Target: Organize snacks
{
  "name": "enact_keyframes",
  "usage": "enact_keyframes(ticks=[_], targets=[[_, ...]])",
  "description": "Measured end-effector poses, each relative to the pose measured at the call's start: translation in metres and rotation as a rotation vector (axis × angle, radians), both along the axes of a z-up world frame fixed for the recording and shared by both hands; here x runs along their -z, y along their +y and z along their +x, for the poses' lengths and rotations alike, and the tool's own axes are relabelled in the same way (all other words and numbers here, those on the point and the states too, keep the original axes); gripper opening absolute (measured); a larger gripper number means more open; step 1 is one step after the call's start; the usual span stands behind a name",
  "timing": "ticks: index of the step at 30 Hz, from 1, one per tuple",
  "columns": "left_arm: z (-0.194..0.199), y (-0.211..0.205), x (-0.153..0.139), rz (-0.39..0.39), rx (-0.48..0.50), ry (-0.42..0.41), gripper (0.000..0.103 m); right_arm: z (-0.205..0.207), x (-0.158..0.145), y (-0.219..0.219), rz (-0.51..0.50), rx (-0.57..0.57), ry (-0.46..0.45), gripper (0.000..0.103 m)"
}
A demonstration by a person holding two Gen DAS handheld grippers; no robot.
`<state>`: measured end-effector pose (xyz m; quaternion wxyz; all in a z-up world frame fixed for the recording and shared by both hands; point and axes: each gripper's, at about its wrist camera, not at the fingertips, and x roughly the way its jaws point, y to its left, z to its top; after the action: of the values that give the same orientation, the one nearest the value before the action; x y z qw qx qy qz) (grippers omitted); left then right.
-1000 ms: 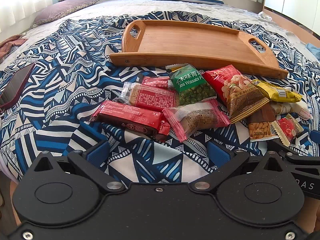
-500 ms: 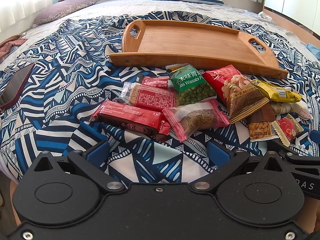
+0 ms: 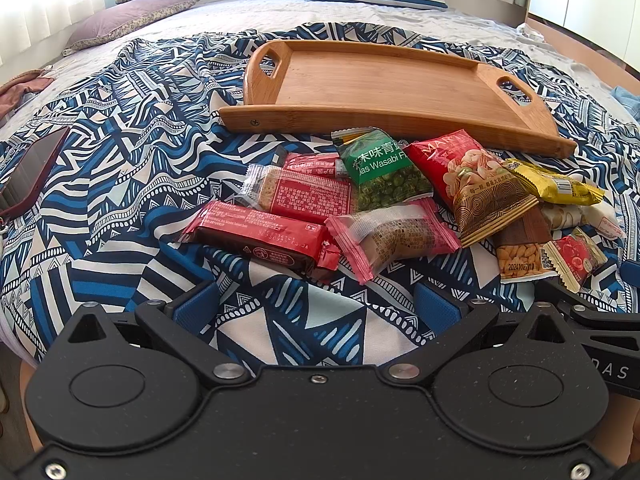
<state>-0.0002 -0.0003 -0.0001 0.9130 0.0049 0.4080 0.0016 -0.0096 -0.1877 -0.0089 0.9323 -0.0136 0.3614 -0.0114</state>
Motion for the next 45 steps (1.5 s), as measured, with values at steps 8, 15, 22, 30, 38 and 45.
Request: enact_keyframes(ticks=[8, 15, 22, 30, 38, 45], targets=[[0.000, 0.000, 0.000, 0.000, 0.000, -0.001, 0.103, 0.000, 0.000, 0.000, 0.000, 0.000, -0.001, 0.103], [0.000, 0.000, 0.000, 0.000, 0.000, -0.001, 0.103, 0.000, 0.001, 0.000, 0.001, 0.000, -0.001, 0.103], [0.000, -0.002, 0.000, 0.016, 0.007, -0.004, 0.103, -0.001, 0.000, 0.000, 0.001, 0.001, -0.003, 0.103], [0.002, -0.004, -0.002, 0.008, 0.029, 0.001, 0.103, -0.001, -0.002, -0.003, 0.012, -0.005, 0.002, 0.103], [0.001, 0.005, 0.004, 0.020, 0.052, -0.062, 0.103, -0.004, 0.002, 0.000, -0.007, -0.010, -0.024, 0.103], [-0.003, 0.014, -0.002, -0.039, 0.062, -0.090, 0.100, -0.011, 0.007, -0.005, 0.004, -0.014, -0.097, 0.103]])
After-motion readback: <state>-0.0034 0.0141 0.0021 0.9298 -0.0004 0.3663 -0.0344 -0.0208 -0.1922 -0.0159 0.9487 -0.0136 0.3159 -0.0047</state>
